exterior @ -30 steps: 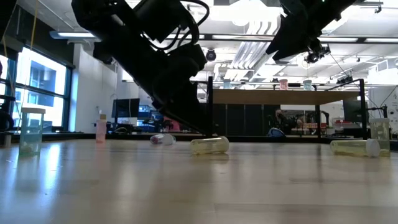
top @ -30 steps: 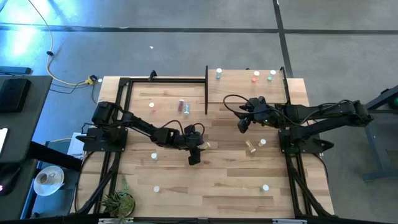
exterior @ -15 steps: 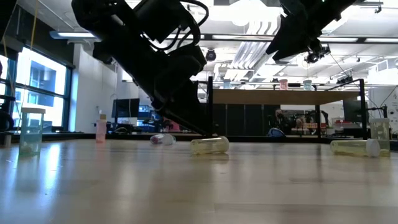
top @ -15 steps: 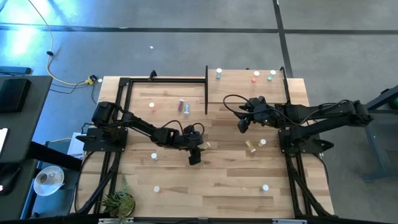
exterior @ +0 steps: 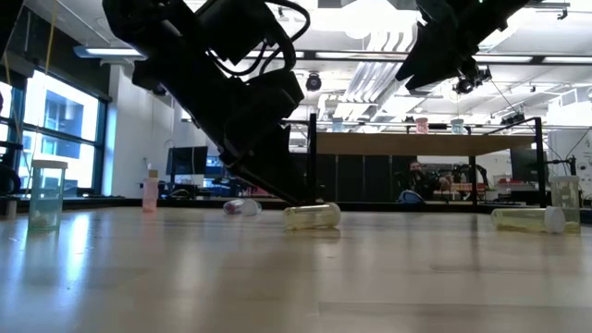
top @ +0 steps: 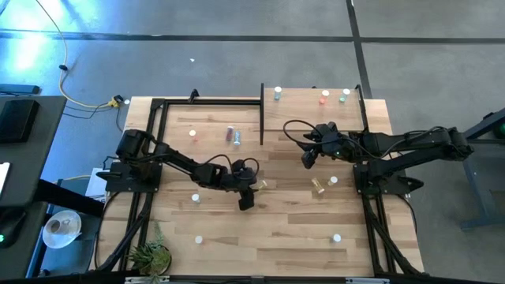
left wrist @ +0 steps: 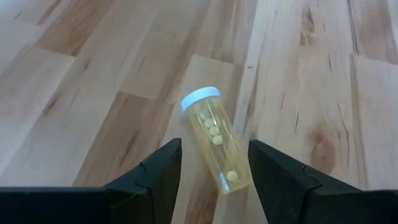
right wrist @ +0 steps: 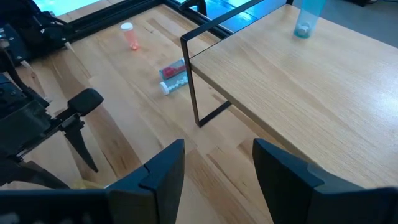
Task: Pick and place medicine bottles onto shelf by color
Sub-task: Put the left yellow medicine bottle on the shelf
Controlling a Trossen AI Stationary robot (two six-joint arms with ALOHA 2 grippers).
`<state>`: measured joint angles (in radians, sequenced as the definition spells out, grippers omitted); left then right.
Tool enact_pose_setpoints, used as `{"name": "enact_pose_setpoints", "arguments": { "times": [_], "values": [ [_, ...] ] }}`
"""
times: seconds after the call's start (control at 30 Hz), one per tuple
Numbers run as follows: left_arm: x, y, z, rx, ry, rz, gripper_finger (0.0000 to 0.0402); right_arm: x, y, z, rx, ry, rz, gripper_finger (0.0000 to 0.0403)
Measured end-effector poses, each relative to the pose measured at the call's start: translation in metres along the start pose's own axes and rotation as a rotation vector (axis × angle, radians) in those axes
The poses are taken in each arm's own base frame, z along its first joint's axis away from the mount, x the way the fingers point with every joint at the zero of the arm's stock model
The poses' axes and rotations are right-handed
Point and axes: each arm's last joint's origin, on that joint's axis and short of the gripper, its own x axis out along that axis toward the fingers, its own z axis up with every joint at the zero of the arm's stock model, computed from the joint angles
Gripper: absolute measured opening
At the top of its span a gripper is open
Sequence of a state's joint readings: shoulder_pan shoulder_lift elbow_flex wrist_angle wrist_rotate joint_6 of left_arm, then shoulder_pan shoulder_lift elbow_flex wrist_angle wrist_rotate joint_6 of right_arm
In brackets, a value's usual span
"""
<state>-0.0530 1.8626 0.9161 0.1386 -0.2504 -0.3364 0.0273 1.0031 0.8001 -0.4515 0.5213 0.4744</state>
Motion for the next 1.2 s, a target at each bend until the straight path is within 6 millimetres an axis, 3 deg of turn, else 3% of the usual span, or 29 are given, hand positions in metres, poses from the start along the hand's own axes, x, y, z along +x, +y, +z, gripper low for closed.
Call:
{"name": "enact_pose_setpoints", "arguments": {
  "times": [0.23, 0.5, 0.8, 1.2],
  "values": [
    [-0.001, -0.003, -0.001, 0.005, 0.003, -0.010, 0.0174, 0.000, 0.000, 0.000, 0.000, 0.000, 0.001, 0.0181],
    [0.018, -0.002, -0.014, -0.007, 0.026, 0.009, 0.0174, 0.000, 0.000, 0.000, 0.018, 0.002, 0.001, 0.0181],
    [0.019, -0.001, -0.015, -0.001, 0.030, 0.011, 0.0173, 0.000, -0.001, -0.002, 0.015, 0.015, -0.006, 0.0181],
    [0.019, 0.000, -0.014, 0.028, 0.042, -0.007, 0.0094, 0.000, 0.000, -0.002, 0.016, 0.028, 0.019, 0.0181]
  ]
}}
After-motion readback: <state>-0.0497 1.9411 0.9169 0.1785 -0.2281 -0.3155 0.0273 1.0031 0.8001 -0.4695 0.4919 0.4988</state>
